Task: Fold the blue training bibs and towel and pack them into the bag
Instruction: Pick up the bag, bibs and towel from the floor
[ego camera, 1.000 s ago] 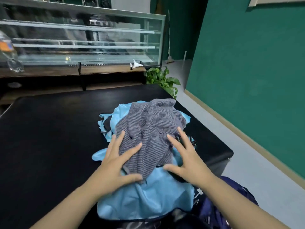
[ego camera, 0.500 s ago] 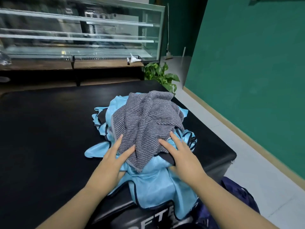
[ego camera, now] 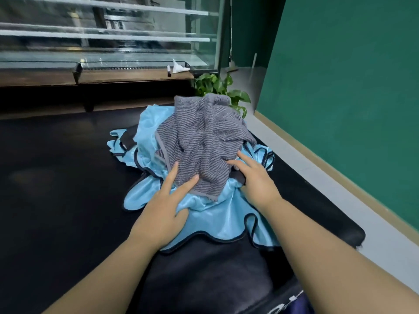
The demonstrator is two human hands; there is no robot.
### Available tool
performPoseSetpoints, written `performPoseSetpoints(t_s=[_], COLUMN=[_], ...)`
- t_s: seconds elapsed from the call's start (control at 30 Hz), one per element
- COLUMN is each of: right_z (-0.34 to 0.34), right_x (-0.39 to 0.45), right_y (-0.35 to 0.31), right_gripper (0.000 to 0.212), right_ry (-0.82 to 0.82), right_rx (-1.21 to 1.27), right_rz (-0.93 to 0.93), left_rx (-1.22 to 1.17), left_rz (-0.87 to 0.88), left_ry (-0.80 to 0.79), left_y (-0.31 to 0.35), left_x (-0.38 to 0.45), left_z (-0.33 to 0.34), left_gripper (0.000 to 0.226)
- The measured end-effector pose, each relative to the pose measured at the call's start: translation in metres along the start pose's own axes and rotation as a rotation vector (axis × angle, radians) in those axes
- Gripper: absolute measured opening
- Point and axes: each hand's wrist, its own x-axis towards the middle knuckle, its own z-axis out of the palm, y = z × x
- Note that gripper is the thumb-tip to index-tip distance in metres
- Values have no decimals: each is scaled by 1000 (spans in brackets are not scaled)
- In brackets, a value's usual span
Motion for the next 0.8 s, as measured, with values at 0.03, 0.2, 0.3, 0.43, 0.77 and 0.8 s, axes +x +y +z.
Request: performPoseSetpoints(t_s=[0.03, 0.2, 0.3, 0.43, 0.77, 0.8], right_z=[0, -4, -12, -28, -21, -18], right_x=[7, 22, 16, -37, -223, -236], right_y=[6, 31, 35, 41, 104, 114], right_gripper=[86, 78, 78, 77, 55, 56], right_ry=[-6, -34, -35, -6, 366, 376], right_rx=[0, -84, -77, 188, 338, 345], right_rz=[-5, 26, 87, 107, 192, 221], left_rx=[-3, -21, -52, -101, -137, -131], left_rz=[-6, -38, -44, -204, 42, 93], left_ry=[-11, -57, -2, 213, 229, 187], left_y=[3, 25, 40, 68, 175, 187], left_x=[3, 13, 13, -3, -32, -35], left_z=[2, 16, 29, 54, 124, 137], left_gripper=[75, 69, 58, 48, 63, 65])
